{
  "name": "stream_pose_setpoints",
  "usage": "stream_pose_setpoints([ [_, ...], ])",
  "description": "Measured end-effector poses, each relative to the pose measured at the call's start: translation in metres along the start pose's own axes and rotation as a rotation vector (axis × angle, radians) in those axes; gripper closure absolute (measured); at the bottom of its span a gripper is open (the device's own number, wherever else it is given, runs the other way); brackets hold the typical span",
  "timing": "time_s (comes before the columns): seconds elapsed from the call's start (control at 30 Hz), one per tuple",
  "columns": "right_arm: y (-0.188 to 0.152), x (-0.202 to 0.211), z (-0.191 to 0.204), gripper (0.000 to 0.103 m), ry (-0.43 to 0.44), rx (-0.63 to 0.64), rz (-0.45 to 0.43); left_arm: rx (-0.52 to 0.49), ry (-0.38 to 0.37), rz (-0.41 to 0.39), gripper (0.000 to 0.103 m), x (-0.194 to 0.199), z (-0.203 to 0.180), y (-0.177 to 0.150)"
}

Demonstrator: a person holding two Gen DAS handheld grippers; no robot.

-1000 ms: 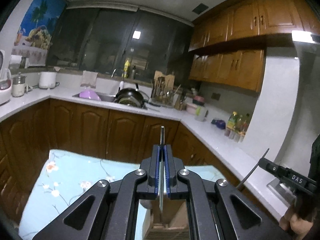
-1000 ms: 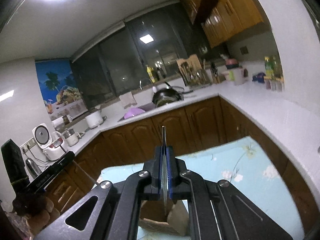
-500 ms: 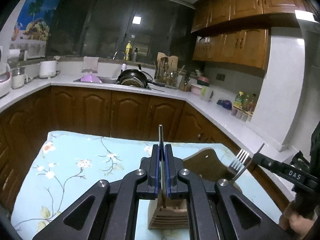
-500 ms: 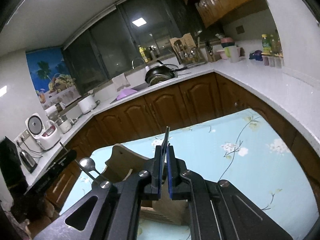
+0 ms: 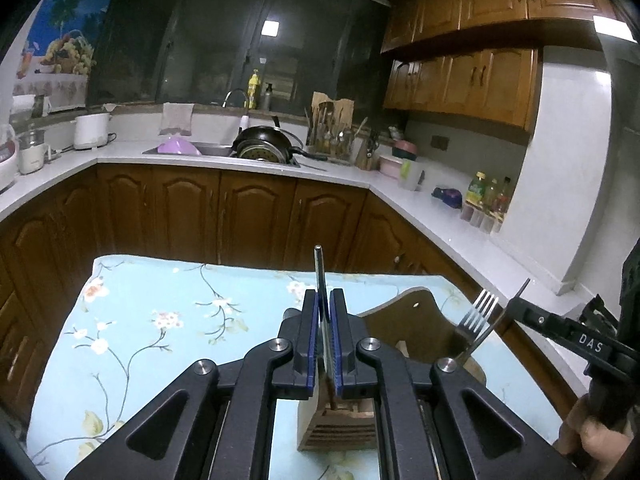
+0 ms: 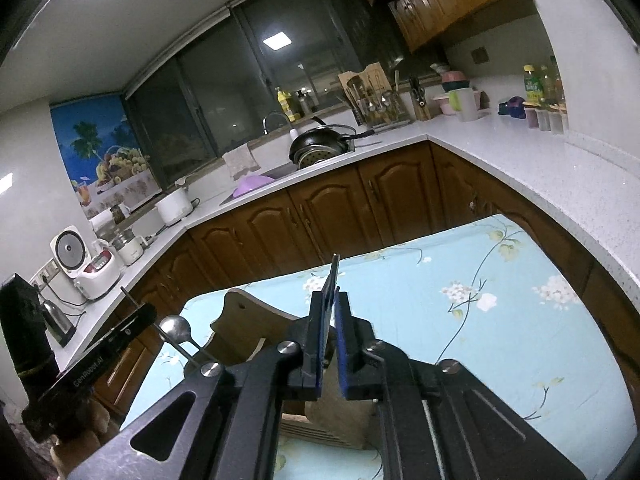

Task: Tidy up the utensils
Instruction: 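Lift the steel chopstick with the left tool while the right tool carries its chopstick to the holder, then open the left tool over the holder while the right tool releases its chopstick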

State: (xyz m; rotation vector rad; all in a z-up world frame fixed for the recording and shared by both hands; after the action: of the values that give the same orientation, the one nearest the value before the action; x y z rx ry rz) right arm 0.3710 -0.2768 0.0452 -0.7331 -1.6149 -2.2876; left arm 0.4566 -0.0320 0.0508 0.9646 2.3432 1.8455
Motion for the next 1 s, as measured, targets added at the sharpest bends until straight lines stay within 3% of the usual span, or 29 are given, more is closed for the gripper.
stream_pose_setpoints([
  [0.03,0.0,0.001,-0.002,0.083,0.004,-0.007,0.001,0.005,-0.003,0.004,0.086,0.001,0.001,0.002],
  [0.07,0.0,0.003,-0.004,0.075,0.01,-0.017,0.0,0.009,-0.003,0.004,0.071,0.003,0.001,0.003],
  [0.1,0.0,0.006,-0.006,0.056,0.016,-0.025,-0.004,0.007,-0.01,-0.011,0.06,0.01,0.0,0.005],
  [0.13,0.0,0.01,-0.007,0.045,0.024,-0.034,-0.014,0.0,-0.011,-0.028,0.058,0.014,0.0,0.005],
  [0.27,-0.001,0.031,-0.016,0.039,0.043,-0.067,-0.041,-0.009,-0.001,-0.036,0.047,0.031,0.001,0.002],
  [0.33,-0.003,0.046,-0.021,0.026,0.062,-0.092,-0.061,0.002,0.012,-0.04,0.036,0.042,0.003,-0.004],
  [0.43,-0.008,0.065,-0.022,0.014,0.082,-0.102,-0.086,0.02,0.019,-0.049,0.033,0.063,0.007,-0.014],
  [0.57,-0.024,0.095,-0.02,0.009,0.102,-0.095,-0.1,0.045,0.038,-0.055,0.025,0.098,0.009,-0.034],
  [1.0,-0.106,0.157,-0.005,0.006,0.098,0.001,-0.04,0.177,0.065,-0.023,0.025,0.206,0.023,-0.095],
])
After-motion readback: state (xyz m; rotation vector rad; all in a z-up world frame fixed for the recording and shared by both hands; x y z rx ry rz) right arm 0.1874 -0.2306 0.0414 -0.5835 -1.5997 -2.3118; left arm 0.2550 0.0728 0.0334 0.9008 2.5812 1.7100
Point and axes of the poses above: each gripper's, at about its wrist camera, not at the fingertips, and x roughly against the way its jaws point, z to its left, y to its top, the point moved 4 cm from there along -x, roughly the way its jaws point, and after that the axes turned 11 degrees about -y, right-handed, at the moved point
